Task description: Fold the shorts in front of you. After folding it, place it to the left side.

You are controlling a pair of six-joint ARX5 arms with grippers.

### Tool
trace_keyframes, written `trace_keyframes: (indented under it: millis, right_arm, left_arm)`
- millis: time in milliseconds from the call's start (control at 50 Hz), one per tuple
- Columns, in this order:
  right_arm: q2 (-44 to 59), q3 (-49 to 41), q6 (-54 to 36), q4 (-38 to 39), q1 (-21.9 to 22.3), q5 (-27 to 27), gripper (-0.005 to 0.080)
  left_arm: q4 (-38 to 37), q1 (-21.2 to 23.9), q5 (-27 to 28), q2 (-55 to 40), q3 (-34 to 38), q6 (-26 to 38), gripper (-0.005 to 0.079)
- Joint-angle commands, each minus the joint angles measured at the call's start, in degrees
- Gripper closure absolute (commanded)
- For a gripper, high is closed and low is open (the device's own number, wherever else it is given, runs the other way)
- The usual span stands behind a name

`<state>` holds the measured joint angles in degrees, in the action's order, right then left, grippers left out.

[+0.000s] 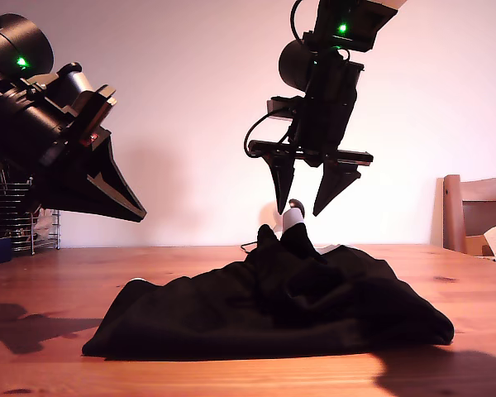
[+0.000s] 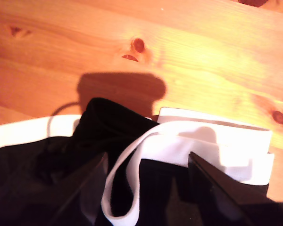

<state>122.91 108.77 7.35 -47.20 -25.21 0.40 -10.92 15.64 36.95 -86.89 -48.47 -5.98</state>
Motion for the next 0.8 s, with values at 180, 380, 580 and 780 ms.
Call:
trace_keyframes:
  millis: [180,380,580,780]
  right_arm:
    - [2.3,0.0,1.1,-0.5,-0.3,-0.3,0.0289]
    - [2.3,0.0,1.7,0.0,-0.3,-0.5,0.0290]
    - [2.3,0.0,4.8,-1.0,-0.1,-1.5,0.0275]
    - [4.0,0.0,9.4,-8.1,0.0,0.4,0.0000]
  left_arm:
    - [0.2,0.0,0.0,-1.0,-0.3,0.0,0.0763]
    - [0.2,0.0,0.0,-1.0,-0.3,0.0,0.0763]
    - [0.2,0.0,0.0,-1.0,-0.3,0.0,0.0763]
    - [0.2,0.0,0.1,-1.0,-0.3,0.0,0.0763]
